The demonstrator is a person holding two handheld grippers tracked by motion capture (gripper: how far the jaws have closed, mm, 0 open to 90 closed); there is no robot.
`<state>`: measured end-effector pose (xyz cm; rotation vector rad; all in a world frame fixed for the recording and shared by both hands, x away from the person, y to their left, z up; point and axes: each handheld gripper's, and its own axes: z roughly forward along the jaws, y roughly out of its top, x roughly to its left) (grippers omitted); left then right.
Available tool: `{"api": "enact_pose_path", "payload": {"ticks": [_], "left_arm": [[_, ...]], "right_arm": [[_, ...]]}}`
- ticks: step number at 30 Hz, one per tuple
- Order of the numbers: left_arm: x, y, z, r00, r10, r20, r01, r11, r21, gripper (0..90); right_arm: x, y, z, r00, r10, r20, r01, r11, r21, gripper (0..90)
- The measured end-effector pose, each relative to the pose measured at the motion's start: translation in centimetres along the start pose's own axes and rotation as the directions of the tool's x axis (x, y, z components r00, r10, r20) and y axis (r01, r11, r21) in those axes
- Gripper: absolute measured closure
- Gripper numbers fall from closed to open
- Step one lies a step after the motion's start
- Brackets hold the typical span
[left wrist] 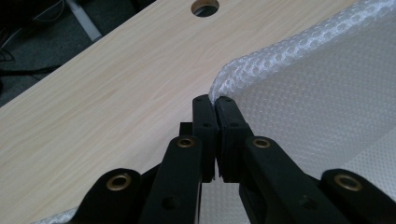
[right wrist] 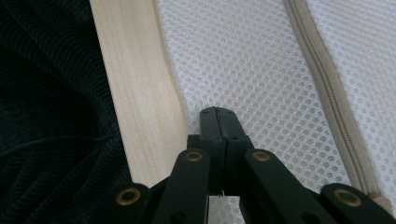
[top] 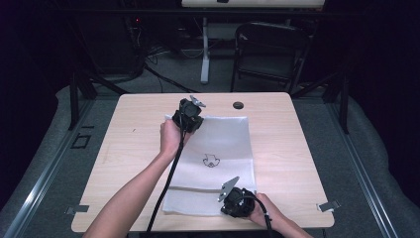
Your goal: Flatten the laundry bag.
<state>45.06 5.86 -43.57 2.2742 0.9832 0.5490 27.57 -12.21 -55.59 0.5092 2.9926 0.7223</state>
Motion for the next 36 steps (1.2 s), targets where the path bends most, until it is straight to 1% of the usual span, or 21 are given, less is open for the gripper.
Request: {"api": "enact_pose_path", "payload": {"ticks": [3, 6, 11, 15, 16, 18, 20, 22, 23, 24, 26, 27, 28, 29, 30, 31, 32, 33, 34, 35, 36], "left_arm": [[0.1, 0.0, 0.4, 0.9999, -0.002, -0.013, 0.002, 1.0, 0.0, 87.9], [0.2, 0.1, 1.2, 0.9997, -0.016, -0.02, 0.016, 0.9999, 0.006, 87.7], [0.2, 0.2, 1.9, 0.9993, -0.008, -0.037, 0.009, 0.9998, 0.018, 87.2], [0.2, 0.3, 2.9, 0.9985, -0.02, -0.052, 0.021, 0.9995, 0.023, 86.6], [0.3, 0.3, 3.4, 0.998, -0.023, -0.06, 0.025, 0.9993, 0.029, 86.5], [0.3, 0.3, 3.6, 0.9982, -0.026, -0.053, 0.028, 0.9991, 0.033, 86.4], [0.4, 0.3, 4.2, 0.9978, -0.033, -0.058, 0.035, 0.9986, 0.04, 85.7], [0.5, 0.2, 4.4, 0.9974, -0.038, -0.062, 0.041, 0.9984, 0.039, 83.9], [0.6, 0.2, 4.5, 0.997, -0.042, -0.064, 0.044, 0.9985, 0.033, 80.9], [0.8, 0.2, 4.6, 0.9968, -0.051, -0.062, 0.053, 0.9981, 0.032, 75.2], [1.2, 0.1, 4.5, 0.9981, -0.052, -0.033, 0.053, 0.998, 0.035, 63.4], [1.3, 0.0, 4.6, 0.9972, -0.064, -0.039, 0.065, 0.9976, 0.024, 59.3], [1.5, 0.0, 4.5, 0.9971, -0.07, -0.03, 0.071, 0.9972, 0.022, 52.1], [1.7, -0.1, 4.4, 0.9971, -0.074, -0.019, 0.074, 0.9971, 0.019, 47.0], [1.7, -0.1, 4.4, 0.9971, -0.074, -0.019, 0.074, 0.9971, 0.019, 42.8], [1.7, -0.1, 4.3, 0.9962, -0.081, -0.031, 0.082, 0.9965, 0.017, 37.3], [1.9, -0.2, 4.2, 0.9959, -0.088, -0.021, 0.088, 0.996, 0.015, 34.1], [2.1, -0.3, 3.8, 0.9947, -0.102, -0.007, 0.102, 0.9948, 0.002, 31.6], [2.2, -0.3, 3.6, 0.995, -0.1, 0.005, 0.1, 0.995, 0.001, 27.8], [2.2, -0.3, 3.6, 0.995, -0.1, 0.005, 0.1, 0.995, 0.001, 22.8], [2.2, -0.5, 3.2, 0.9948, -0.099, 0.026, 0.099, 0.9951, -0.003, 20.9]], "right_arm": [[0.0, 0.0, 0.0, 1.0, 0.003, 0.002, -0.003, 1.0, -0.001, 90.0], [0.0, 0.0, 0.0, 1.0, 0.006, -0.003, -0.006, 1.0, -0.001, 90.0], [0.1, 0.0, 0.0, 0.9999, 0.01, -0.005, -0.01, 1.0, 0.001, 90.0], [0.1, 0.0, 0.0, 0.9999, 0.015, -0.005, -0.015, 1.0, -0.005, 90.0], [0.1, 0.0, 0.0, 0.9999, 0.016, -0.006, -0.016, 1.0, -0.006, 90.0], [0.1, 0.0, 0.0, 0.9998, 0.016, -0.006, -0.016, 1.0, -0.007, 90.0], [0.1, 0.0, -0.1, 0.9999, 0.011, -0.003, -0.011, 1.0, 0.0, 90.0], [0.1, 0.0, -0.3, 0.9999, 0.017, -0.004, -0.017, 1.0, -0.007, 90.0], [0.2, -0.1, -0.2, 0.9986, 0.049, -0.018, -0.05, 0.997, -0.051, 86.0], [0.1, 0.0, -0.4, 0.998, 0.058, -0.024, -0.059, 0.996, -0.061, 84.4], [-0.2, 0.0, -1.2, 0.9974, 0.07, -0.018, -0.072, 0.994, -0.084, 79.2], [-0.4, 0.0, -1.5, 0.9962, 0.086, -0.013, -0.087, 0.991, -0.098, 74.8], [-0.6, -0.1, -1.9, 0.9952, 0.097, -0.015, -0.098, 0.989, -0.106, 72.2], [-0.9, -0.2, -2.4, 0.9966, 0.083, -0.003, -0.083, 0.992, -0.092, 68.5], [-1.1, -0.3, -2.7, 0.9951, 0.098, 0.012, -0.096, 0.99, -0.103, 62.5], [-1.4, -0.4, -3.0, 0.9933, 0.115, 0.015, -0.112, 0.988, -0.109, 59.1], [-1.6, -0.6, -3.4, 0.9909, 0.133, 0.016, -0.131, 0.984, -0.119, 55.9], [-1.9, -0.8, -3.8, 0.9896, 0.142, 0.023, -0.138, 0.982, -0.128, 51.7], [-2.2, -1.0, -4.1, 0.9888, 0.147, 0.027, -0.142, 0.981, -0.135, 46.2], [-2.5, -1.2, -4.4, 0.9867, 0.161, 0.026, -0.155, 0.977, -0.144, 43.1], [-2.6, -1.4, -4.7, 0.9825, 0.184, 0.029, -0.177, 0.972, -0.155, 40.2]]}}
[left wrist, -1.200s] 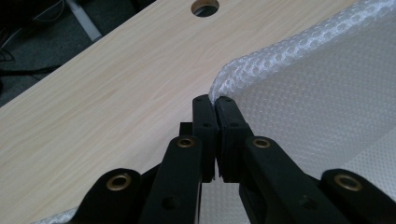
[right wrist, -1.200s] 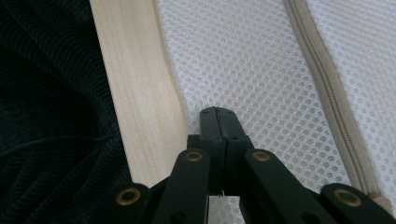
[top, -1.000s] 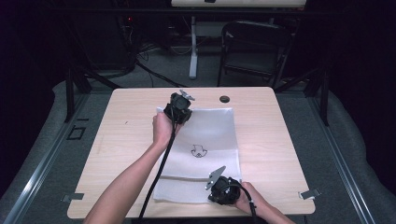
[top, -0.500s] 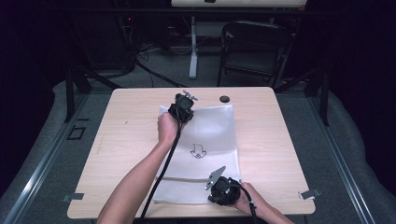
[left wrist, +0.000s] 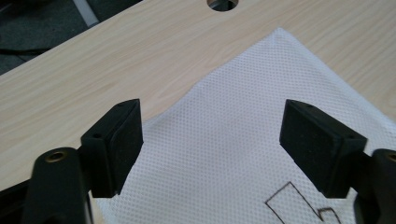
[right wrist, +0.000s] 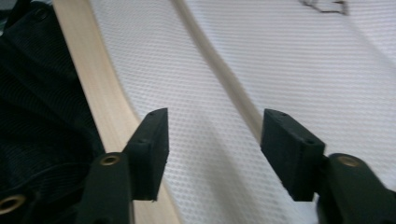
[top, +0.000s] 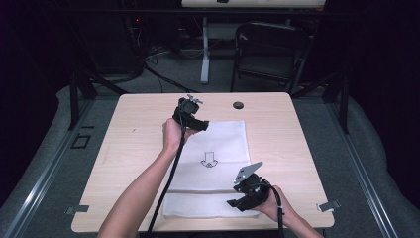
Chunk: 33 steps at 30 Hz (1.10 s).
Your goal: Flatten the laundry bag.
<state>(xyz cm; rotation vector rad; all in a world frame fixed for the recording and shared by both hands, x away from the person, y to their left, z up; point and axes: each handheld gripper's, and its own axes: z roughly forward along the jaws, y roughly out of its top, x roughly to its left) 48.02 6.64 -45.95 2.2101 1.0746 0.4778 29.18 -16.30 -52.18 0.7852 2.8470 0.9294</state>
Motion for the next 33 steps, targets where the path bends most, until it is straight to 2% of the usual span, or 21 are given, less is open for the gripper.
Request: {"api": "enact_pose_path", "payload": {"ticks": [1, 3, 4, 5, 9, 11, 16, 17, 19, 21, 26, 33], "left_arm": [[0.0, 0.0, 0.0, 1.0, 0.0, 0.0, 0.0, 1.0, 0.0, 19.8], [-0.1, -0.4, -0.8, 0.9996, 0.006, 0.028, -0.005, 0.9999, -0.009, 16.3], [-0.1, -0.4, -0.8, 0.9996, 0.006, 0.028, -0.005, 0.9999, -0.009, 16.2], [-0.4, -0.7, -1.4, 0.9989, 0.014, 0.045, -0.014, 0.9998, -0.012, 15.8], [-0.8, -1.2, -2.2, 0.997, 0.028, 0.073, -0.027, 0.9995, -0.015, 15.1], [-1.2, -1.5, -2.7, 0.9954, 0.031, 0.09, -0.03, 0.9993, -0.022, 14.7], [-2.3, -2.5, -3.8, 0.9898, 0.068, 0.125, -0.066, 0.9976, -0.02, 13.6], [-2.7, -2.9, -4.1, 0.9866, 0.079, 0.143, -0.077, 0.9969, -0.02, 13.6], [-3.0, -3.1, -4.3, 0.9851, 0.087, 0.148, -0.084, 0.9962, -0.022, 13.3], [-3.7, -3.7, -4.8, 0.9805, 0.1, 0.169, -0.098, 0.995, -0.022, 13.0], [-4.9, -4.8, -5.3, 0.9747, 0.12, 0.189, -0.116, 0.9928, -0.03, 13.0], [-6.5, -6.8, -5.6, 0.9597, 0.144, 0.241, -0.141, 0.9896, -0.029, 12.6]], "right_arm": [[0.0, 0.0, 0.0, 1.0, 0.0, 0.0, 0.0, 1.0, 0.0, 40.2], [-0.8, -0.5, -0.9, 0.9992, 0.03, 0.025, -0.03, 0.999, -0.017, 28.5], [-0.8, -0.5, -0.9, 0.9992, 0.03, 0.025, -0.03, 0.999, -0.017, 28.5], [-1.3, -0.7, -1.5, 0.9983, 0.048, 0.034, -0.048, 0.999, -0.02, 21.9], [-2.2, -1.1, -2.4, 0.9938, 0.086, 0.07, -0.085, 0.996, -0.019, 15.2], [-2.3, -1.2, -2.5, 0.9928, 0.097, 0.071, -0.095, 0.995, -0.023, 14.7], [-3.1, -1.5, -2.9, 0.9883, 0.129, 0.08, -0.128, 0.992, -0.022, 10.7], [-3.2, -1.6, -3.1, 0.9887, 0.126, 0.081, -0.125, 0.992, -0.016, 10.6], [-3.3, -1.6, -3.1, 0.9878, 0.129, 0.088, -0.128, 0.992, -0.013, 10.4], [-3.5, -1.7, -3.3, 0.9862, 0.136, 0.094, -0.136, 0.991, -0.013, 10.0], [-3.9, -1.9, -3.7, 0.9857, 0.128, 0.109, -0.128, 0.992, -0.004, 10.2], [-4.2, -2.0, -4.1, 0.9824, 0.137, 0.127, -0.137, 0.991, -0.008, 10.9]]}}
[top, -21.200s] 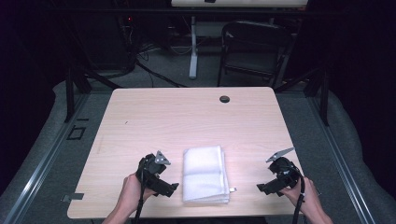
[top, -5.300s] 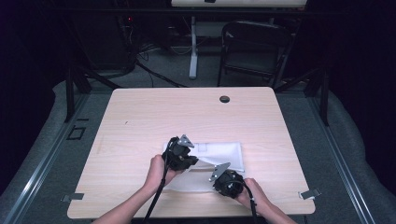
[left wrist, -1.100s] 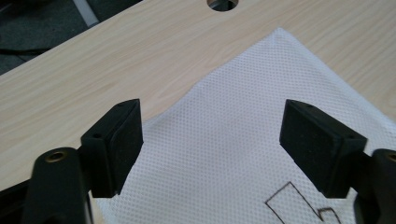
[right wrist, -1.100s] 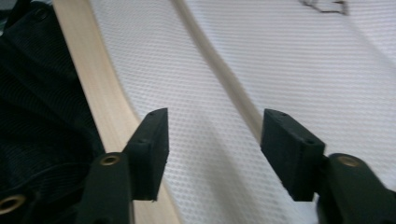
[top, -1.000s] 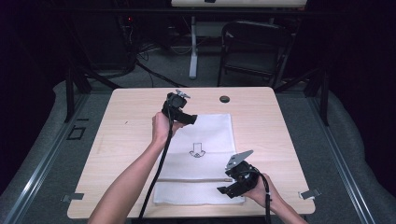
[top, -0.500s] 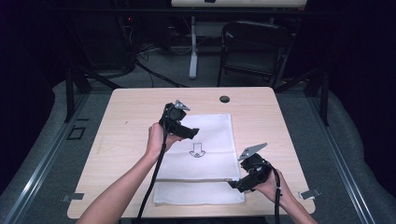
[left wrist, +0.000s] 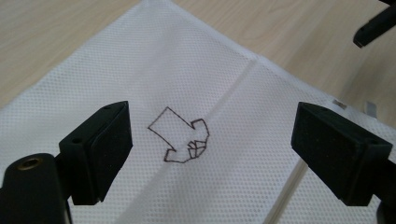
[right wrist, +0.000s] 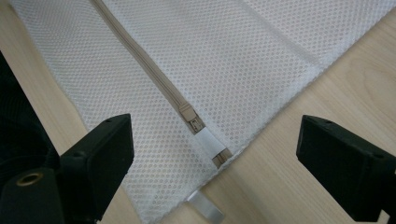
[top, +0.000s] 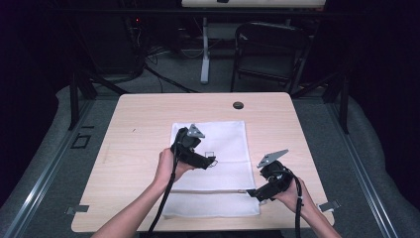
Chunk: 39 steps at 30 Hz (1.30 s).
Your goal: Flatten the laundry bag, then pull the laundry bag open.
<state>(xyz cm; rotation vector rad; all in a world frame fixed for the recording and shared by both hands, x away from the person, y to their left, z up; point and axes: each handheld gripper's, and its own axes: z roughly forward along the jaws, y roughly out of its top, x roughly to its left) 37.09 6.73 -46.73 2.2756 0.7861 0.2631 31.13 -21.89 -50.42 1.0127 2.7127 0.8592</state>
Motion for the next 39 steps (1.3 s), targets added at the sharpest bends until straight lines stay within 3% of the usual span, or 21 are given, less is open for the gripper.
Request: {"api": "enact_pose_path", "payload": {"ticks": [8, 16, 28, 35, 39], "left_arm": [[-0.7, -1.2, 0.4, 0.9997, 0.002, 0.026, -0.002, 0.9999, 0.017, 12.5], [-1.1, -1.4, 0.5, 0.9992, 0.002, 0.04, -0.003, 0.9999, 0.011, 12.3], [-2.6, -1.4, 1.5, 0.9971, 0.037, 0.066, -0.038, 0.9993, 0.008, 12.4], [-3.7, -1.5, 2.6, 0.9927, 0.059, 0.106, -0.061, 0.998, 0.016, 14.1], [-4.9, -1.7, 4.0, 0.9851, 0.092, 0.145, -0.097, 0.9948, 0.029, 15.5]], "right_arm": [[-0.2, -0.1, 0.2, 0.9999, 0.013, 0.004, -0.013, 1.0, 0.025, 12.7], [-0.5, -0.2, 0.1, 0.9999, 0.01, 0.007, -0.01, 1.0, 0.027, 14.6], [-0.6, -0.4, 0.0, 0.9997, 0.017, 0.019, -0.018, 0.999, 0.028, 17.3], [-0.7, -0.3, 0.1, 0.9995, 0.026, 0.02, -0.026, 0.999, 0.023, 19.9], [-0.8, -0.3, 0.1, 0.9996, 0.022, 0.017, -0.023, 0.999, 0.025, 22.8]]}}
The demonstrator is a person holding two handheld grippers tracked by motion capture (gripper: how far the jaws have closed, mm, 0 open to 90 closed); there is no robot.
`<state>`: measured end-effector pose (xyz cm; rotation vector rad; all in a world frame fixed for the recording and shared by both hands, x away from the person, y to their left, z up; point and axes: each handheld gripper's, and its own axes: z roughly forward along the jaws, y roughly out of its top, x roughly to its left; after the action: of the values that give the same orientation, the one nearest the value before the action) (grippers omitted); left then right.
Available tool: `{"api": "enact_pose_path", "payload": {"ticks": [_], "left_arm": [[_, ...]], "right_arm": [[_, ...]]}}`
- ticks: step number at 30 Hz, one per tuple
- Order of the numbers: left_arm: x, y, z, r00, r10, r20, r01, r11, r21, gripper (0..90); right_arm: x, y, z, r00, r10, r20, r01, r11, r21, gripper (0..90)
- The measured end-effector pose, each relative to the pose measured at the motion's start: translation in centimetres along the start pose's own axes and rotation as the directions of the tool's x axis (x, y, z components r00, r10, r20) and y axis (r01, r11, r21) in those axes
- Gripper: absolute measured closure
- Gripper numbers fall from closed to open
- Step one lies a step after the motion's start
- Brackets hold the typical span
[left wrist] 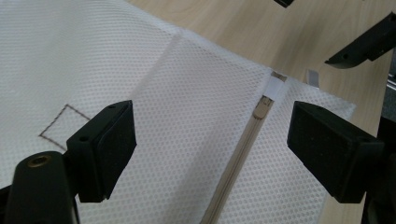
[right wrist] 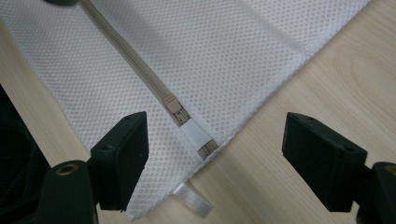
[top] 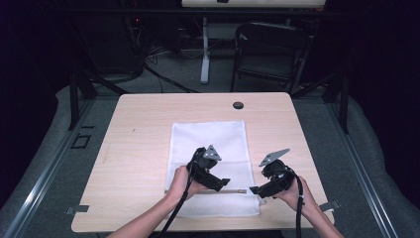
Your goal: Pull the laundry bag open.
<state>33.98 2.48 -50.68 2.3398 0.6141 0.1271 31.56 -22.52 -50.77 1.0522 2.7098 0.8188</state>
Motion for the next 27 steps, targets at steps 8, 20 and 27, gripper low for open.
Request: {"api": "enact_pose_path", "payload": {"ticks": [8, 20, 27], "left_arm": [[-1.1, -0.2, 2.8, 0.9952, 0.028, 0.094, -0.031, 0.9989, 0.035, 24.9], [-2.4, -0.3, 5.4, 0.9796, 0.108, 0.17, -0.118, 0.9915, 0.054, 50.0], [-2.7, -0.3, 7.1, 0.9784, 0.113, 0.173, -0.128, 0.9889, 0.076, 63.3]], "right_arm": [[0.0, -0.1, 0.6, 1.0, -0.004, -0.001, 0.004, 1.0, 0.021, 43.0], [0.4, -0.1, 1.9, 0.9994, -0.03, -0.019, 0.031, 0.998, 0.056, 76.5], [0.3, -0.1, 3.5, 0.9989, -0.038, -0.028, 0.041, 0.994, 0.098, 87.9]]}}
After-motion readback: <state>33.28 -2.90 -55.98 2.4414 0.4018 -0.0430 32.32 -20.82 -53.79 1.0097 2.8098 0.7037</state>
